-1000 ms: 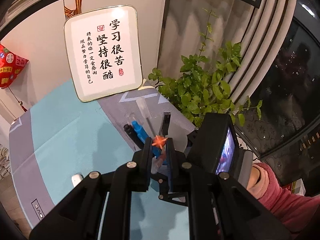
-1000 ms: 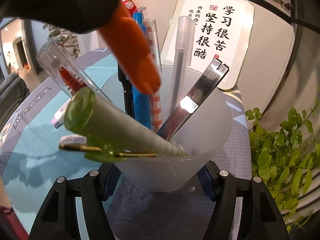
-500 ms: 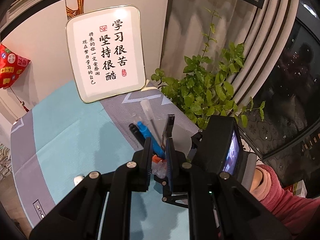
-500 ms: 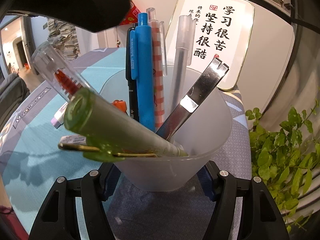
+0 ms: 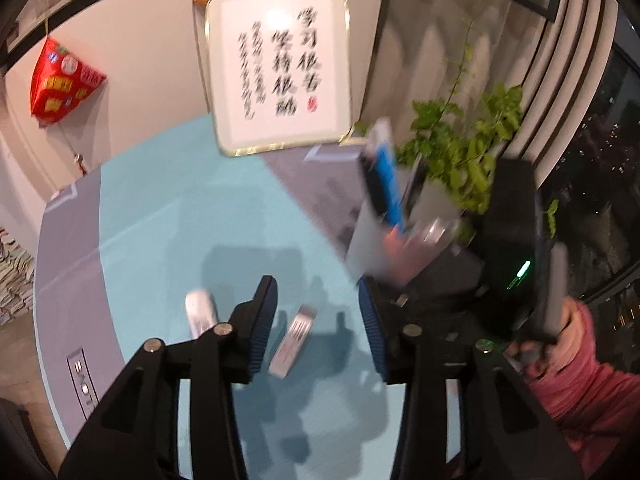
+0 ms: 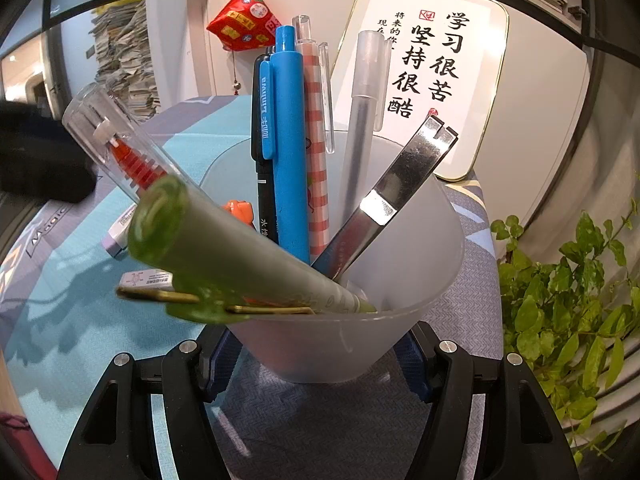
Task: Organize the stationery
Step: 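Open the left tool and move it back over the eraser, then grasp the white eraser with the left tool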
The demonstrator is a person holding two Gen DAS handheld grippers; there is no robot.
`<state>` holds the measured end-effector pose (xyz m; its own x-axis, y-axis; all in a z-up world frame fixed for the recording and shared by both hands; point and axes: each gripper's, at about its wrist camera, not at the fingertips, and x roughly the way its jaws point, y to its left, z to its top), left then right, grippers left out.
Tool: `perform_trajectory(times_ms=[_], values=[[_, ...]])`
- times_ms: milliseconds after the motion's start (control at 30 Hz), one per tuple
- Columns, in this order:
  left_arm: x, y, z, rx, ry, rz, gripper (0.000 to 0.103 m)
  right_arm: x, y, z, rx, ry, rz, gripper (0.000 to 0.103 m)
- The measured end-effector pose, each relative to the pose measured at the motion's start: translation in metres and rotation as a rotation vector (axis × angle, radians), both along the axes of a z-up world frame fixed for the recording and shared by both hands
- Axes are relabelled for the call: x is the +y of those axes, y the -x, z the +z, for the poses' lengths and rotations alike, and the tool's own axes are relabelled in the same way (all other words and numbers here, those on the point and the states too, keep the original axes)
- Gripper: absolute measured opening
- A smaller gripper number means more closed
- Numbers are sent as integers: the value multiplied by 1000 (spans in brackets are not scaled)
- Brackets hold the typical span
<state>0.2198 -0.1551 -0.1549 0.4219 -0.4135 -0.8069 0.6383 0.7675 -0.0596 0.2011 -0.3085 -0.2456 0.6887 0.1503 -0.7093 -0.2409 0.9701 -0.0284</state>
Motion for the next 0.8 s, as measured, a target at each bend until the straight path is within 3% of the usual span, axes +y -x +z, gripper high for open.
perform_trajectory(times_ms=[267,633,733,800], values=[[15,3,-56,16,-94,4,42,0,0,0,0,1,0,69],[20,-3,-83,22,-97,-9,39,-2,-1,-1,7,6,-1,69],[19,2,-84,5,-91,-16,21,-3,-2,-1,9,7,-1,69],[19,6,-85,9,-84,-18,15,-2,-2,-1,9,6,-1,69]])
